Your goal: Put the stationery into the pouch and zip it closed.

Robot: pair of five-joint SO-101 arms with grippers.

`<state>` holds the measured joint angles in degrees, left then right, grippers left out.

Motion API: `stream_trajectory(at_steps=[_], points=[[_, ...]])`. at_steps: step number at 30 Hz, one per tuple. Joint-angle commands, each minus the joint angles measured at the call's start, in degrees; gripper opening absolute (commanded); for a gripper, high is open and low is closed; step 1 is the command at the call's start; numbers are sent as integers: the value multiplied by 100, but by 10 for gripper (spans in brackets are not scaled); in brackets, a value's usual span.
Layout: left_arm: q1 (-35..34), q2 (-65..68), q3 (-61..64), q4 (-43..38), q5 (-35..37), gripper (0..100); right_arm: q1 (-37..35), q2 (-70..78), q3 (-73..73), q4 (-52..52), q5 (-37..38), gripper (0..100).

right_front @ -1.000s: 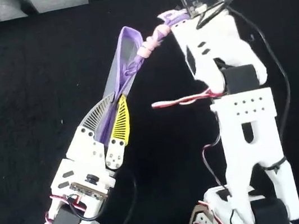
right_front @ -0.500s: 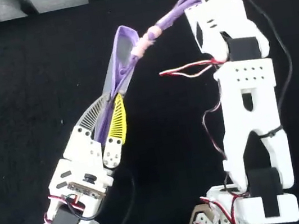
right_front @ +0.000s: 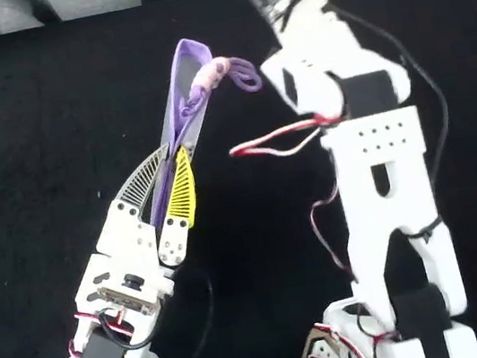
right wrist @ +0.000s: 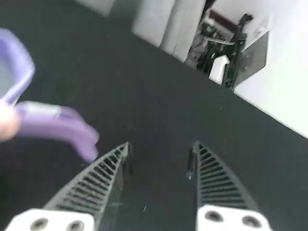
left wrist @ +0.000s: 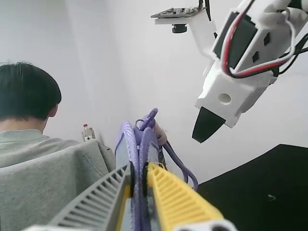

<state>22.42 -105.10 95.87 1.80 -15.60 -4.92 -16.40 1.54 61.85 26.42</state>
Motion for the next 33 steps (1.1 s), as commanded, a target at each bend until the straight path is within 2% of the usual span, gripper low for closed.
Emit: stream_trajectory(at_steps=[1, 5, 13, 16, 25, 33], points=[[-145, 44, 145, -9, 62, 28, -273, -760, 778, -79, 44, 216], [-145, 44, 145, -9, 62, 28, -475, -1569, 2053, -844, 44, 216], [-145, 44, 145, -9, 62, 28, -659, -3310, 5508, -4519, -457, 216], [-145, 44, 145, -9, 62, 28, -668, -3618, 6202, -5415, -668, 216], [-145, 44, 145, -9, 62, 28, -993, -3477, 6404, -6224, -668, 216], [-145, 44, 145, 0, 62, 28, -993, -2554, 6070, -6936, -668, 214]])
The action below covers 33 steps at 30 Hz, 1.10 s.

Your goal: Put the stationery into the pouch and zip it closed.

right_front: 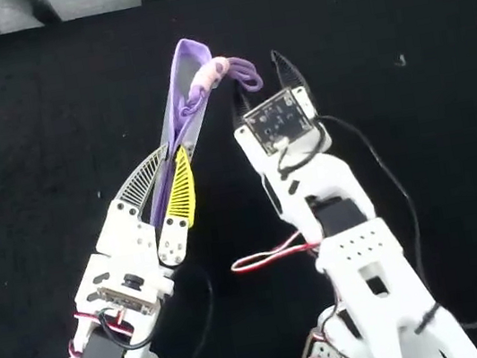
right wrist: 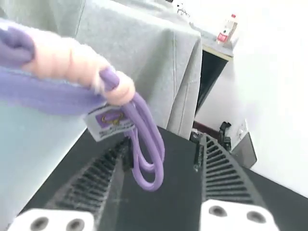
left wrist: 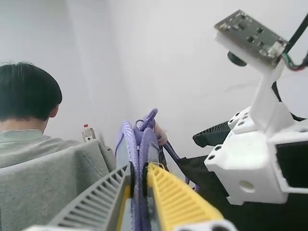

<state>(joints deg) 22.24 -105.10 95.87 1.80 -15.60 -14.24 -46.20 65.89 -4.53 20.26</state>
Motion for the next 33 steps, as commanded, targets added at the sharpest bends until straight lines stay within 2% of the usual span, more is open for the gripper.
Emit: stream_trajectory(at_steps=[1, 13, 20, 33], points=[[-127, 44, 145, 0, 62, 28, -62, 593, -488, -299, -53, 214], [-127, 44, 145, 18, 62, 28, 132, 1692, -1543, -299, -44, 212], [-127, 44, 145, 18, 62, 28, 264, 1710, -1525, -501, 457, 212], [-127, 44, 145, 18, 62, 28, 264, 1666, -1376, -88, 466, 212]])
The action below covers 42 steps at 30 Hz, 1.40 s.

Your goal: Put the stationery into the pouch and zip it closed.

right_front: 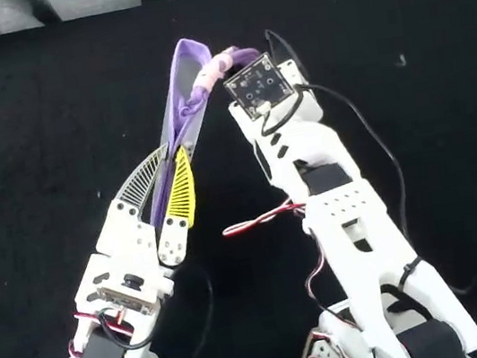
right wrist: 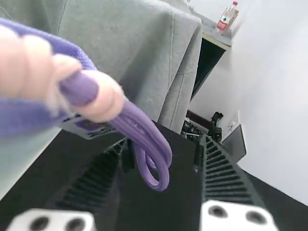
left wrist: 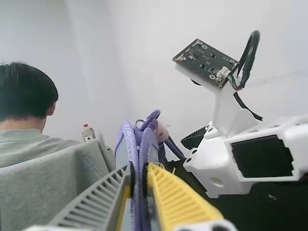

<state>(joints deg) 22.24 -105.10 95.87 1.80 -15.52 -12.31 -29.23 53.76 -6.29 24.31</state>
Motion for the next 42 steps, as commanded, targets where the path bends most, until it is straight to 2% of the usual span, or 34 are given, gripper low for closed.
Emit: stream_trajectory(at_steps=[1, 6, 13, 20, 37, 42], points=[[-127, 44, 145, 18, 53, 28, 70, -31, -163, 88, 62, 212], [-127, 44, 145, 18, 44, 28, 53, -75, -101, 158, 53, 212], [-127, 44, 145, 9, 53, 28, 53, -963, 295, 431, 18, 212], [-119, 44, 145, 18, 53, 28, 62, -919, 330, 325, 35, 212], [-119, 44, 145, 18, 53, 28, 88, -1824, 769, 809, 62, 212], [-119, 44, 145, 18, 53, 28, 123, -1859, 716, 1160, 334, 212]])
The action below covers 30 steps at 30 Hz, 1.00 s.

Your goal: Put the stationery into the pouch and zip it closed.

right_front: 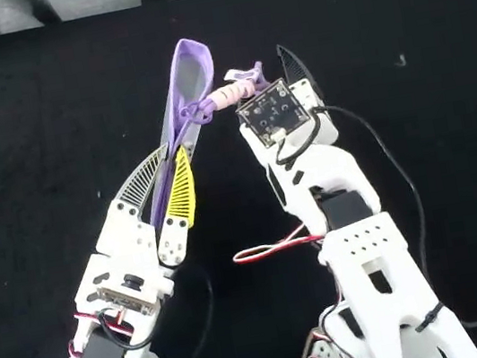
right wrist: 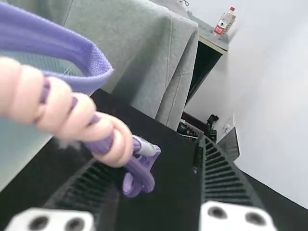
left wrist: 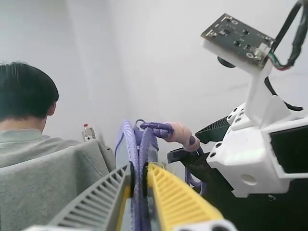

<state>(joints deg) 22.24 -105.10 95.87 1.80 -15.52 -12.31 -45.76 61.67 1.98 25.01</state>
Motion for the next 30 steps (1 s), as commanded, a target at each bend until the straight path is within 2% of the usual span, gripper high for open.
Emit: stream_trajectory(at_steps=[1, 6, 20, 25, 30], points=[[-119, 44, 145, 18, 53, 28, 105, -233, -119, 501, 290, 212], [-127, 44, 145, 18, 53, 28, -422, -541, -462, 1679, 264, 212], [-127, 44, 145, 18, 35, 28, -1152, -1727, -391, 3376, 246, 212], [-127, 44, 145, 18, 35, 28, -1231, -2422, -435, 3956, -264, 212], [-127, 44, 145, 18, 35, 28, -1231, -2651, -400, 4475, -308, 212]])
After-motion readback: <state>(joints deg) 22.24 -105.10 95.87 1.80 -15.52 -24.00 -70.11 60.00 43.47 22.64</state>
